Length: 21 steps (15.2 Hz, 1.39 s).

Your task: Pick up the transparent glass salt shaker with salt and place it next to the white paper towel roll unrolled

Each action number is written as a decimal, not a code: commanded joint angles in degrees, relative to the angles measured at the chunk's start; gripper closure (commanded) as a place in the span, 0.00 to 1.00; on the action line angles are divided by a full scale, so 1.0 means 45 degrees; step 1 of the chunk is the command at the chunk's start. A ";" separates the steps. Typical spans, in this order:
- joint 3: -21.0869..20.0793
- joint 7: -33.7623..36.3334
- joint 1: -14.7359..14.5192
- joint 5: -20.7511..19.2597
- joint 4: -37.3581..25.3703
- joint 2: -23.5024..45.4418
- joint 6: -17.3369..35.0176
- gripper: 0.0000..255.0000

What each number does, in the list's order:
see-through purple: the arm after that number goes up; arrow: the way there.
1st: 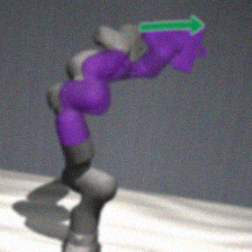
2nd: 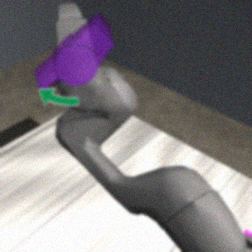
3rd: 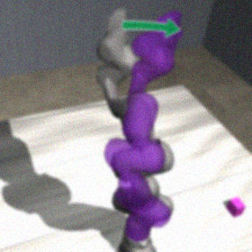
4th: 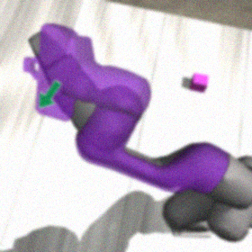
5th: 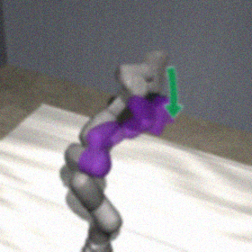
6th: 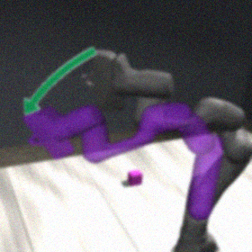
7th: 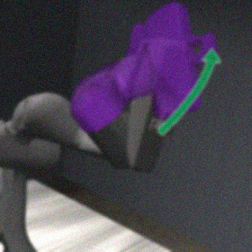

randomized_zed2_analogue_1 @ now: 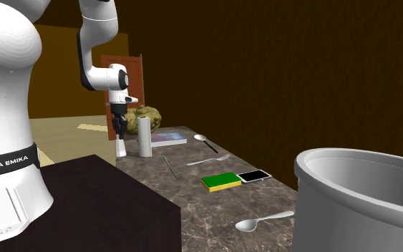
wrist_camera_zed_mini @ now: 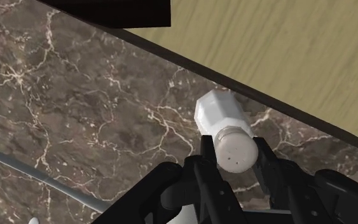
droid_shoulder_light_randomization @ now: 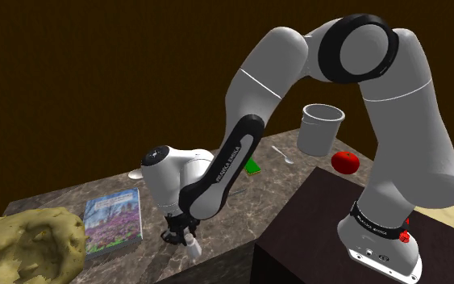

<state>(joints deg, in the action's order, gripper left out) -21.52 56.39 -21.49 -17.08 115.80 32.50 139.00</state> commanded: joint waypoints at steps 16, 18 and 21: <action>0.0215 0.0161 -0.0177 -0.0251 -0.0159 0.0552 0.0384 0.00; 0.0072 0.0055 -0.0076 -0.0087 -0.0147 0.0229 0.0080 0.00; -0.0299 -0.0245 0.0181 0.0374 -0.0207 -0.0625 -0.0801 0.00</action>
<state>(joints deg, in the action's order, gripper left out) -22.28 55.81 -21.08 -16.14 115.02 31.01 136.88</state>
